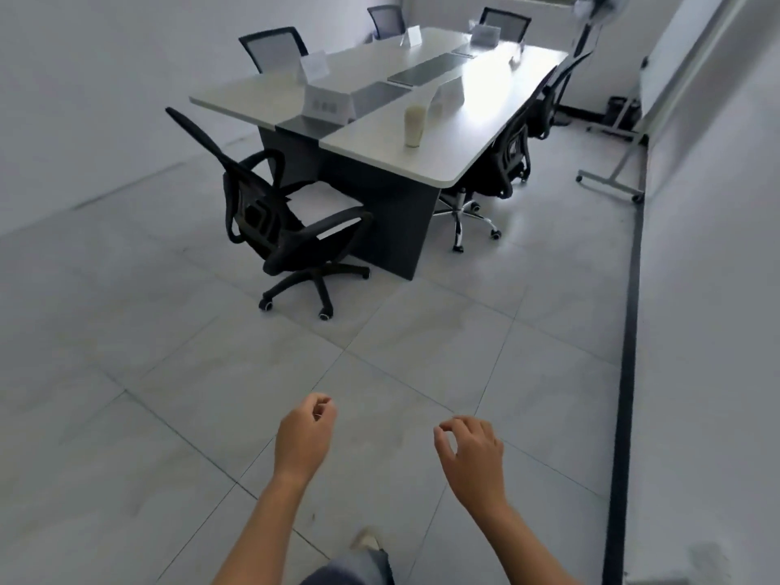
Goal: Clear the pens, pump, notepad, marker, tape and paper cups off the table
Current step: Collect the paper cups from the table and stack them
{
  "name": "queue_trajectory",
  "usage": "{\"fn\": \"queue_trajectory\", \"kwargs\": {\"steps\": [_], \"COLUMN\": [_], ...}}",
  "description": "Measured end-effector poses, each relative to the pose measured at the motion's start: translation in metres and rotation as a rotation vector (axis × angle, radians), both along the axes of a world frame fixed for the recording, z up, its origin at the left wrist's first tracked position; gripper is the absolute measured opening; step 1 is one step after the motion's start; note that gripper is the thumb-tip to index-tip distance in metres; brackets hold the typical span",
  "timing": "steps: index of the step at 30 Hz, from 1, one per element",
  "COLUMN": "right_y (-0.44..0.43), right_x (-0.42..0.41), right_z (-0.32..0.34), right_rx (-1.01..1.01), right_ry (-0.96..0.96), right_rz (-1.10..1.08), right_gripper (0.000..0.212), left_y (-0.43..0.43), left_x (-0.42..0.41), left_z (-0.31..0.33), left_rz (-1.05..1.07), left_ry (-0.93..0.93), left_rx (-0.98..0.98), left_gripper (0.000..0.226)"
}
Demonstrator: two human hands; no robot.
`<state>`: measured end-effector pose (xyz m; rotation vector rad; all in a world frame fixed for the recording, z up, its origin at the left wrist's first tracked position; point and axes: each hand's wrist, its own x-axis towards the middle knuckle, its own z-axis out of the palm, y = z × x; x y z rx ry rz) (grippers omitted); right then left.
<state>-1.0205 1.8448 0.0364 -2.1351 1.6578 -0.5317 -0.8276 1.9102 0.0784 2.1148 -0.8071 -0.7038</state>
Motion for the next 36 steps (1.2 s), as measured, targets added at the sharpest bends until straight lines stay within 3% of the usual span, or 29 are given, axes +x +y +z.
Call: {"fn": "queue_trajectory", "kwargs": {"steps": [10, 16, 21, 27, 33, 36], "right_y": [-0.094, -0.166, -0.272, -0.389, -0.435, -0.46], "right_x": [0.002, 0.004, 0.014, 0.002, -0.008, -0.006], "right_z": [-0.009, -0.013, 0.002, 0.021, 0.003, -0.002], "right_rx": [0.018, 0.063, 0.047, -0.003, 0.146, 0.181], "right_ry": [0.0, -0.025, -0.092, -0.16, -0.148, -0.173], "right_rz": [-0.198, -0.189, -0.061, -0.047, -0.025, -0.051], "right_gripper": [0.038, 0.052, 0.069, 0.038, 0.045, 0.032], "left_y": [-0.129, -0.193, -0.272, -0.369, -0.423, -0.445], "left_x": [0.014, 0.013, 0.016, -0.01, -0.025, -0.013], "left_z": [-0.001, -0.011, -0.008, -0.005, -0.016, -0.02], "left_rz": [-0.111, -0.14, -0.081, -0.04, -0.075, -0.028], "left_ry": [0.032, 0.017, -0.034, -0.021, -0.017, -0.03], "left_rx": [-0.004, 0.055, -0.003, -0.032, 0.056, 0.06], "left_gripper": [0.025, 0.025, 0.021, 0.021, 0.022, 0.023]}}
